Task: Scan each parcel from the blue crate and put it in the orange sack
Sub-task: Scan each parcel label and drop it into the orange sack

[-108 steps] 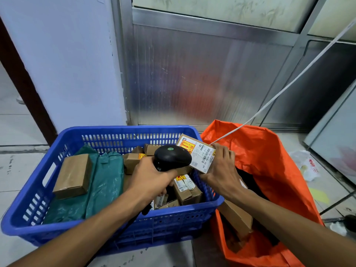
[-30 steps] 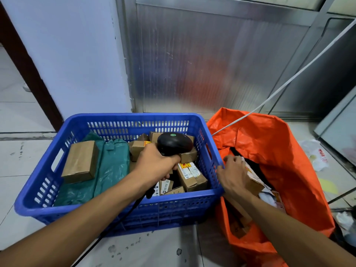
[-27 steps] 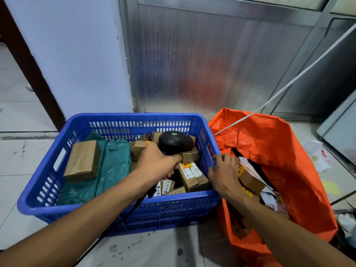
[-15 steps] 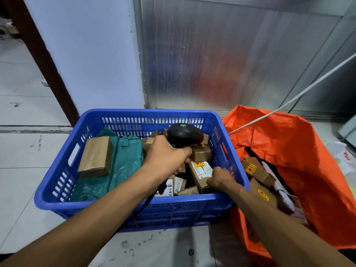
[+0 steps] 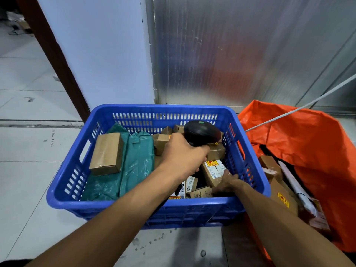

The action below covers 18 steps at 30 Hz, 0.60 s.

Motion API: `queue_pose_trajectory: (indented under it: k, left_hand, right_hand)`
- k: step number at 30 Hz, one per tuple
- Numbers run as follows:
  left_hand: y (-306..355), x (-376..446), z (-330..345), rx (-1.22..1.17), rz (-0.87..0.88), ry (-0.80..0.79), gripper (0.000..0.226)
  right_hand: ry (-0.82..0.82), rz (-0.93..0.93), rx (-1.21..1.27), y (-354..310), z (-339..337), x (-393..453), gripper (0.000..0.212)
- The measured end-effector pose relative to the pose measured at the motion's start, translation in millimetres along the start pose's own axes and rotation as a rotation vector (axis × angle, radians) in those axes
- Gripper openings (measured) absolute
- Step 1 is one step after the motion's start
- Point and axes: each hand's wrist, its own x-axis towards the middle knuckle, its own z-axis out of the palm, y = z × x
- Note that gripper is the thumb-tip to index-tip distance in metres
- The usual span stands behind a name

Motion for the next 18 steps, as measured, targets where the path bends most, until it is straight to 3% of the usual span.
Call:
queue_pose_trajectory:
  k: [12, 18]
  left_hand:
    - [4, 0, -3, -0.009, -0.006, -0.006, 0.009]
    - [11, 2, -14, -0.052, 0.026, 0.049, 0.006]
  right_hand:
    - [0.237, -0.046, 0.145, -11, -5, -18, 0.097]
    - [0.264, -0.001, 0.274, -7, -27, -32, 0.108]
